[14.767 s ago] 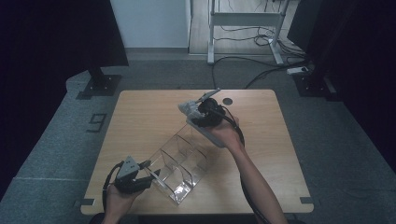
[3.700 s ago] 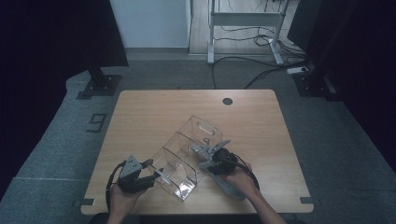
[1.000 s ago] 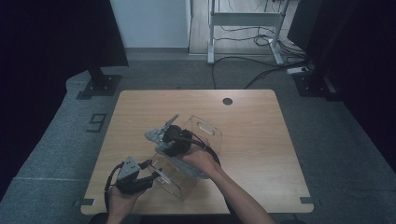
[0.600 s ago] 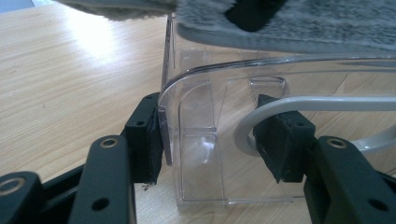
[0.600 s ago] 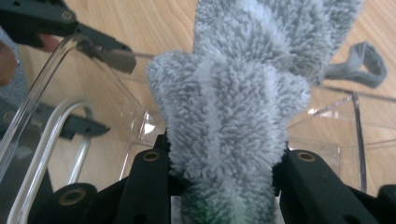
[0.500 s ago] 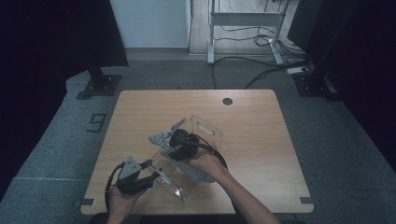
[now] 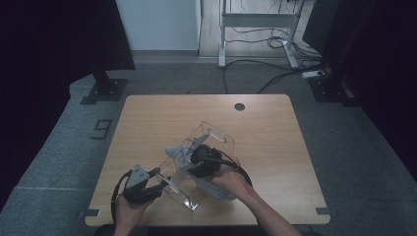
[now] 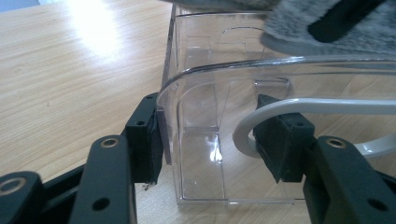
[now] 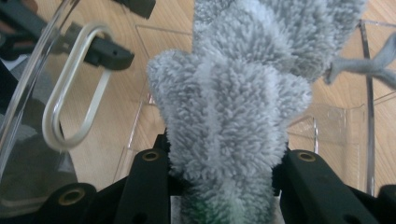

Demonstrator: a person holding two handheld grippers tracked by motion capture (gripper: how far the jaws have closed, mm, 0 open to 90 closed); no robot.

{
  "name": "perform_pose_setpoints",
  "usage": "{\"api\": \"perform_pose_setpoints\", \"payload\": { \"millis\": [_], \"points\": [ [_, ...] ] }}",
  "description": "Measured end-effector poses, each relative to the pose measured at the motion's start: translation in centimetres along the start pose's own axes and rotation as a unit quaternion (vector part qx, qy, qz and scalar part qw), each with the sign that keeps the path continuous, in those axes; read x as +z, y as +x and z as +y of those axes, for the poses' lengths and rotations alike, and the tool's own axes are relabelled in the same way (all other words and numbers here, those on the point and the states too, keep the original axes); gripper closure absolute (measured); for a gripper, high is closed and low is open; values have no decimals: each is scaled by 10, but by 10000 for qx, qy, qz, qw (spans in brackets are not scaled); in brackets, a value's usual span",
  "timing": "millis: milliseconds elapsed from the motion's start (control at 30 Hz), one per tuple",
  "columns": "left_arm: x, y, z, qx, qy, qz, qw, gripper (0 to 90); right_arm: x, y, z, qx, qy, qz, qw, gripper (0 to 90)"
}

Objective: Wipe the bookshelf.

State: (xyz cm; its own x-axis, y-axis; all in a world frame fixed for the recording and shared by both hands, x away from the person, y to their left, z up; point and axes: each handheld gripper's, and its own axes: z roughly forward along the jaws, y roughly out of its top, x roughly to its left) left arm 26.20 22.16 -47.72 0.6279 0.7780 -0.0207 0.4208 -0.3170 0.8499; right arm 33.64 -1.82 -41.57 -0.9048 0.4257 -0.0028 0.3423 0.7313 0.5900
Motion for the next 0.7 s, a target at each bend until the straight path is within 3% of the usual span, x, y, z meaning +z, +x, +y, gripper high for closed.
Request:
{"api": "perform_pose_setpoints", "payload": {
  "millis": [700],
  "points": [
    [4,1,2,-46,10,57,10000,456,-7,3,-43,191,-158,104,9996,643]
  ]
}}
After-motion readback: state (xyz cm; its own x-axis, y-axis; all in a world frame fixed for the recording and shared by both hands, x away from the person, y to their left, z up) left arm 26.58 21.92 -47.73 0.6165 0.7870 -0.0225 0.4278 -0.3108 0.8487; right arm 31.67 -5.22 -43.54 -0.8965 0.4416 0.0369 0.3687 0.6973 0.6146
